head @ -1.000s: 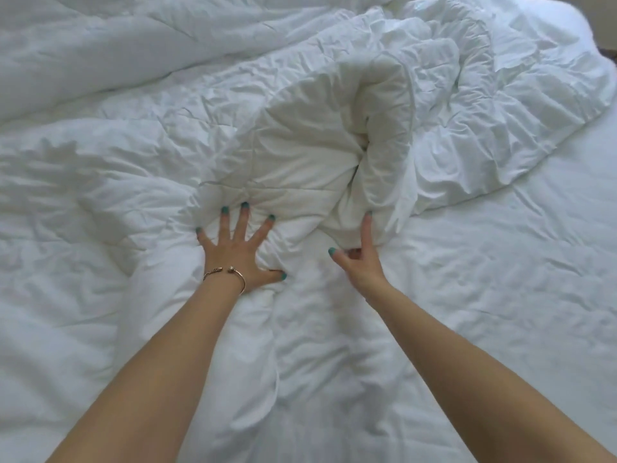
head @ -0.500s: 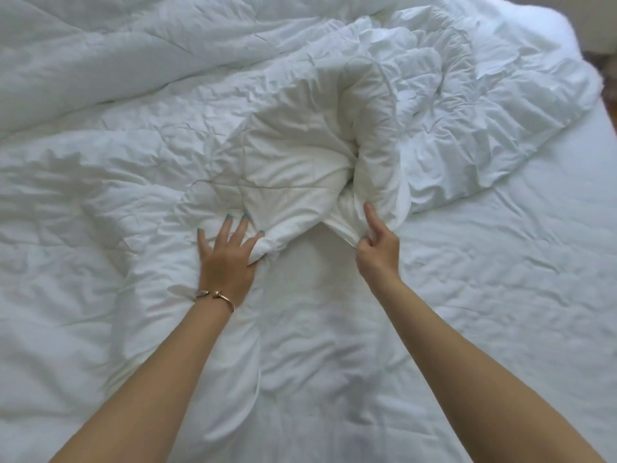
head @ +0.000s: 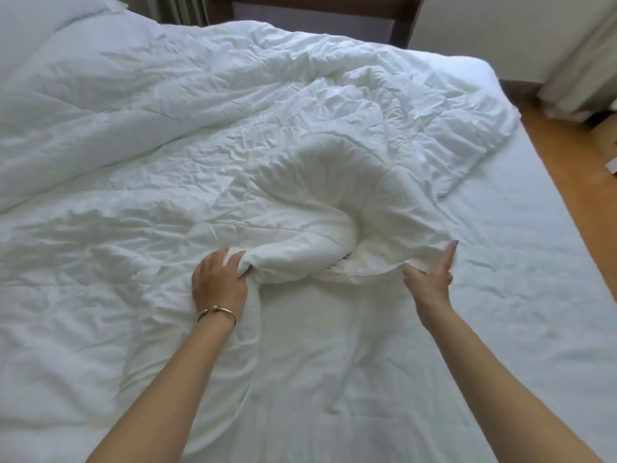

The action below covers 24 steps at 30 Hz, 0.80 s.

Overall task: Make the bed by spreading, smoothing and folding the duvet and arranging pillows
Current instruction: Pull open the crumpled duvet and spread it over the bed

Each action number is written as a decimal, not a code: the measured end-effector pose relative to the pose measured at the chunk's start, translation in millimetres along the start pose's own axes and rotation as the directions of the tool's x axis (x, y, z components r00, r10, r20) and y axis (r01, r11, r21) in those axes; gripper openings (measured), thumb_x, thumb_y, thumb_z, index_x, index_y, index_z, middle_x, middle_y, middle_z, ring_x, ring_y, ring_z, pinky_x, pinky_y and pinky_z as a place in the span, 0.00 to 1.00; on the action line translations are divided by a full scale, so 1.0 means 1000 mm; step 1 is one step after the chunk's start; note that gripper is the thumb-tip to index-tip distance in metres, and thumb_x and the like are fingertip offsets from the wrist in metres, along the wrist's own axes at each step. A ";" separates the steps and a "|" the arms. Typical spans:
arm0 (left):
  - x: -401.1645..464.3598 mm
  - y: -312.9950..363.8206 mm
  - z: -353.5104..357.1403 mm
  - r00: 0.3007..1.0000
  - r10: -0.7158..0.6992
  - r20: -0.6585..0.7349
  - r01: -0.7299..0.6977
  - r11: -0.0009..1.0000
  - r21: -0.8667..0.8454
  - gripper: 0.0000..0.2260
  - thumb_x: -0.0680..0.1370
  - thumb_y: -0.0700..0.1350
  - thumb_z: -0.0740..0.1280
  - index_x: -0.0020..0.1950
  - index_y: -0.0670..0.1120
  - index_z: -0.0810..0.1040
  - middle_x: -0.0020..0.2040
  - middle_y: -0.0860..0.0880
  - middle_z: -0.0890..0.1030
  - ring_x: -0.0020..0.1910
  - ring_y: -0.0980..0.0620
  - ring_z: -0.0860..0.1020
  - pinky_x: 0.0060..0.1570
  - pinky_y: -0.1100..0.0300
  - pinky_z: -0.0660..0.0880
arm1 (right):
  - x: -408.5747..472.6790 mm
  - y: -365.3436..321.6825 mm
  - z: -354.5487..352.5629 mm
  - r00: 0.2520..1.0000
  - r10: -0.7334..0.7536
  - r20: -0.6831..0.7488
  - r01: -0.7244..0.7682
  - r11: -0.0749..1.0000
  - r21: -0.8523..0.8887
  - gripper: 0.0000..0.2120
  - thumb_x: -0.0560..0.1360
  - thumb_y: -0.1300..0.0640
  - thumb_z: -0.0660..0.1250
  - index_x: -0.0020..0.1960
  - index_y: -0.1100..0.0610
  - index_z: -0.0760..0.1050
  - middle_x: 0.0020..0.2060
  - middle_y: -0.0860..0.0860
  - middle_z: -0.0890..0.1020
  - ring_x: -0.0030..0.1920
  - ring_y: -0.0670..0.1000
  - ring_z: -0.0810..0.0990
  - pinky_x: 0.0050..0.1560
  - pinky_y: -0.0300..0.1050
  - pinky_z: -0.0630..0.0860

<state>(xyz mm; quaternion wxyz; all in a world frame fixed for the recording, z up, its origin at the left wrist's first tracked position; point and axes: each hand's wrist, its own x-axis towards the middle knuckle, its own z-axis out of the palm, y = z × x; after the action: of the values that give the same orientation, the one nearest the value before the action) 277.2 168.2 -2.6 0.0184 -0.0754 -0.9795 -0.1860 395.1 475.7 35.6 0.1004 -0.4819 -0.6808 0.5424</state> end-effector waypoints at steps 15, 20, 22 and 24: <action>-0.056 -0.020 0.059 0.912 0.410 0.006 -0.379 0.838 0.392 0.40 0.58 0.42 0.77 0.69 0.53 0.71 0.76 0.45 0.59 0.76 0.38 0.55 0.64 0.28 0.50 | 0.019 0.069 0.157 0.986 0.142 0.087 -0.161 0.948 0.274 0.38 0.75 0.58 0.69 0.77 0.42 0.52 0.70 0.55 0.63 0.54 0.54 0.76 0.47 0.43 0.80; -0.048 -0.025 0.061 0.938 0.346 0.013 -0.334 0.892 0.304 0.44 0.57 0.27 0.65 0.70 0.55 0.67 0.75 0.44 0.58 0.70 0.33 0.62 0.40 0.41 0.77 | 0.008 0.068 0.146 0.995 0.072 -0.071 -0.055 0.976 0.211 0.30 0.71 0.67 0.62 0.70 0.48 0.68 0.66 0.51 0.73 0.60 0.54 0.76 0.62 0.50 0.75; -0.047 -0.026 0.052 0.961 0.268 0.063 -0.275 0.938 0.213 0.46 0.57 0.26 0.68 0.70 0.56 0.65 0.75 0.45 0.56 0.68 0.36 0.61 0.36 0.45 0.78 | -0.028 0.073 0.133 0.998 -0.064 0.029 0.057 0.976 0.211 0.30 0.70 0.70 0.60 0.68 0.49 0.71 0.64 0.50 0.74 0.55 0.49 0.76 0.62 0.47 0.75; -0.046 -0.024 0.033 0.968 0.223 0.115 -0.237 0.964 0.121 0.45 0.60 0.26 0.68 0.72 0.57 0.65 0.76 0.47 0.52 0.69 0.38 0.58 0.42 0.44 0.78 | -0.068 0.076 0.108 0.979 -0.183 0.088 0.164 0.967 0.195 0.30 0.70 0.73 0.58 0.67 0.51 0.73 0.61 0.46 0.75 0.56 0.42 0.75 0.61 0.37 0.73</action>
<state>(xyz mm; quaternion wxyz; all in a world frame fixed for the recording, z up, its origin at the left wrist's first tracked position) 318.6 151.7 -44.9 -0.0041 -0.1965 -0.9740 -0.1126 400.9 350.6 -43.7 0.1563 -0.3797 -0.6710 0.6174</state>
